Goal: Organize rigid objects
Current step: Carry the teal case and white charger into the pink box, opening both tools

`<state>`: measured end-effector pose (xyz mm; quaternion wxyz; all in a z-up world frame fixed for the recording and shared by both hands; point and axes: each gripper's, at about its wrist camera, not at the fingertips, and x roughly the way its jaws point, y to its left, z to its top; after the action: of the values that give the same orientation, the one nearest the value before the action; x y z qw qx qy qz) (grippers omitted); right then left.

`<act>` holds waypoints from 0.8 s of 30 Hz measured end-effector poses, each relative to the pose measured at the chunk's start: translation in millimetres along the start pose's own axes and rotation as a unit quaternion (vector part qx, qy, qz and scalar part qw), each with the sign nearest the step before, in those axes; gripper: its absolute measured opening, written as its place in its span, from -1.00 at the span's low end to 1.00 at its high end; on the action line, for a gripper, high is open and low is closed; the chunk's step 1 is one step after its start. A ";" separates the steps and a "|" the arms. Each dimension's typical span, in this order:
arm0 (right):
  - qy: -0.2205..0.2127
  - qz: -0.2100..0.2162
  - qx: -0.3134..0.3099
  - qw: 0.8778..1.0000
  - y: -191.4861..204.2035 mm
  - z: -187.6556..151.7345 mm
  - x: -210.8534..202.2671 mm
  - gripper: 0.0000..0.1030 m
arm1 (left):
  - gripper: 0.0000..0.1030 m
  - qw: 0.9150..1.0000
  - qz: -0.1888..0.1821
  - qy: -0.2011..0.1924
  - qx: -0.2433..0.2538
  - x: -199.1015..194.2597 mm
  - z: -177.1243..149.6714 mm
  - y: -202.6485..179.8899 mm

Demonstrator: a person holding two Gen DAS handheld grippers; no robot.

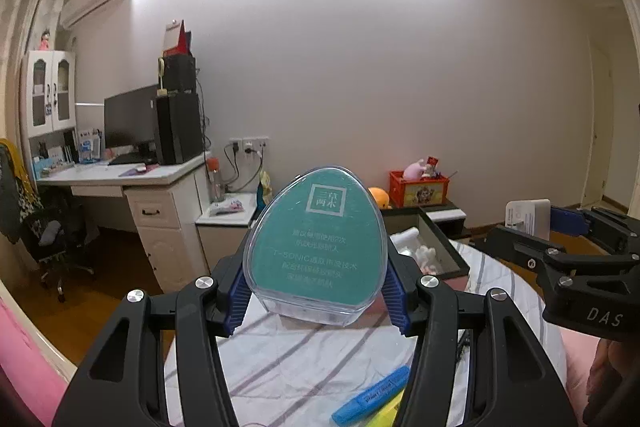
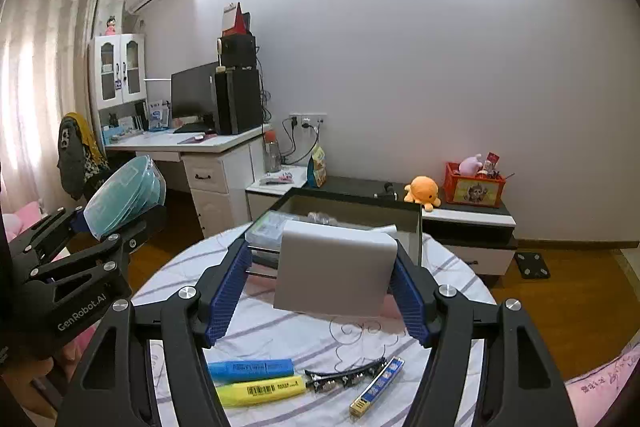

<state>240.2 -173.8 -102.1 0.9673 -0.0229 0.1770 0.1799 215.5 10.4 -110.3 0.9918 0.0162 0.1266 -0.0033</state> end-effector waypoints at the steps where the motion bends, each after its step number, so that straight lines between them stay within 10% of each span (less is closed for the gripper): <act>1: -0.001 0.001 -0.001 1.000 0.3 1.9 0.6 0.34 | 0.09 1.000 0.002 -0.002 0.003 0.0 1.7 -0.9; 13: 0.003 0.002 -0.012 1.000 -10.0 23.8 35.2 0.34 | 0.09 0.999 0.009 0.013 0.036 55.0 19.4 -10.2; 24: 0.104 0.000 -0.004 0.995 -46.4 14.6 153.8 0.34 | 0.09 0.989 -0.038 0.133 0.047 199.2 -3.1 -23.1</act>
<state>395.8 -163.3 -143.3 0.9437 -0.0459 0.2756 0.1771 407.3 -13.1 -164.1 0.9635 0.0579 0.2575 -0.0447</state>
